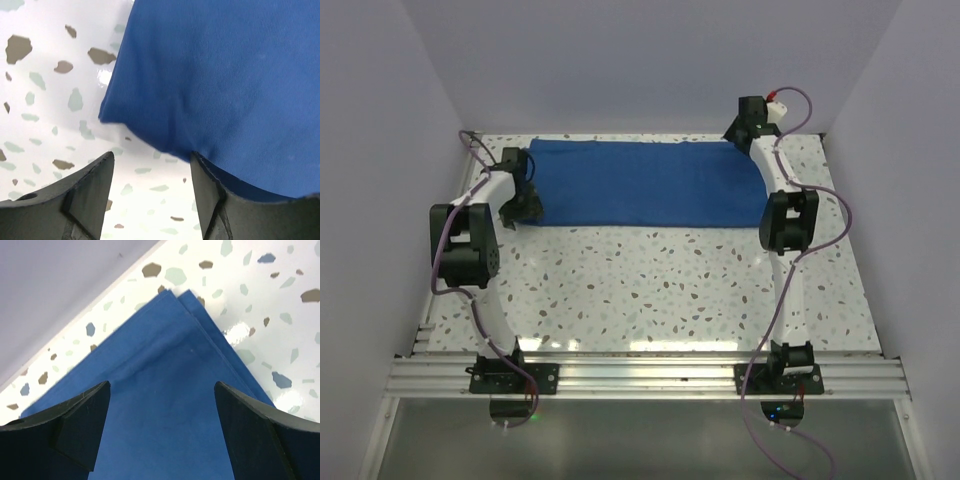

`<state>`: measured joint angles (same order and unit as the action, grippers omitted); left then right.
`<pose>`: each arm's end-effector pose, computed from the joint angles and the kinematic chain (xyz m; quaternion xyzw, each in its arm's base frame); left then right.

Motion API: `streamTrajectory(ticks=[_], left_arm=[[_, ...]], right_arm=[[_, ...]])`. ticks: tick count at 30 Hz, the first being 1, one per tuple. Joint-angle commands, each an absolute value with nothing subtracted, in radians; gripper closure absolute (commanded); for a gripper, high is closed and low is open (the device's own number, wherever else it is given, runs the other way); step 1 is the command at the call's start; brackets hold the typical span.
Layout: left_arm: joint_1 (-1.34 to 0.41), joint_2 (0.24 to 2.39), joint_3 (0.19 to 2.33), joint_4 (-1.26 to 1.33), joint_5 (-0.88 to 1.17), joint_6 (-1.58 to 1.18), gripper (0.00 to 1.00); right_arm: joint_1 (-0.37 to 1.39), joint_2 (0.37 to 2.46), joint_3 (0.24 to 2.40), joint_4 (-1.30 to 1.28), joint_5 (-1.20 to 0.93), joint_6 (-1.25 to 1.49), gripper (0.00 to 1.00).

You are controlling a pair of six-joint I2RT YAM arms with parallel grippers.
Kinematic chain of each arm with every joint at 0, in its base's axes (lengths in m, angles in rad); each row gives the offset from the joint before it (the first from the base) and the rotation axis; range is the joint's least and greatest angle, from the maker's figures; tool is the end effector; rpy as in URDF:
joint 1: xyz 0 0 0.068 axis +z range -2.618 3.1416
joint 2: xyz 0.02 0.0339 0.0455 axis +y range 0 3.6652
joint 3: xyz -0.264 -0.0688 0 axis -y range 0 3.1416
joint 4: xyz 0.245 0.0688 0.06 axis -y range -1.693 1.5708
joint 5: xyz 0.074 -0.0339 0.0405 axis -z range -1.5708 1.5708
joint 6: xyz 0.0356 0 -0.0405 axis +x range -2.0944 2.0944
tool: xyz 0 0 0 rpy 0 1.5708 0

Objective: Open and lay out the surgical kit
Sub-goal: Open the surgical kit at the center of the board.

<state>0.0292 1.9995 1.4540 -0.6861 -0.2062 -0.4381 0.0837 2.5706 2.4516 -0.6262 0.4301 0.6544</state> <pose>0.4061 0.0192 0.1751 -0.2439 0.9498 0.0652 0.1850 0.5699 0.0329 0.2145 0.3341 0.8346 -0.0409 0.4361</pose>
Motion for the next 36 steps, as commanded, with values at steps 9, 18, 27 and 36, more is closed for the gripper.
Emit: streamTrajectory(ticks=[9, 18, 27, 36], left_arm=[[0.023, 1.907, 1.416, -0.749, -0.203, -0.433, 0.35], [0.025, 1.931, 1.433, -0.758, -0.204, -0.411, 0.37], [0.023, 1.954, 1.437, -0.747, -0.187, -0.406, 0.39], [0.023, 1.875, 1.445, -0.741, -0.196, -0.449, 0.30]], right_arm=[[0.048, 2.684, 2.591, -0.526, 0.551, 0.638, 0.21], [0.041, 2.747, 2.608, -0.515, 0.563, 0.637, 0.52], [0.040, 2.703, 2.572, -0.526, 0.574, 0.618, 1.00], [0.051, 2.453, 2.346, -0.470, 0.538, 0.606, 1.00]])
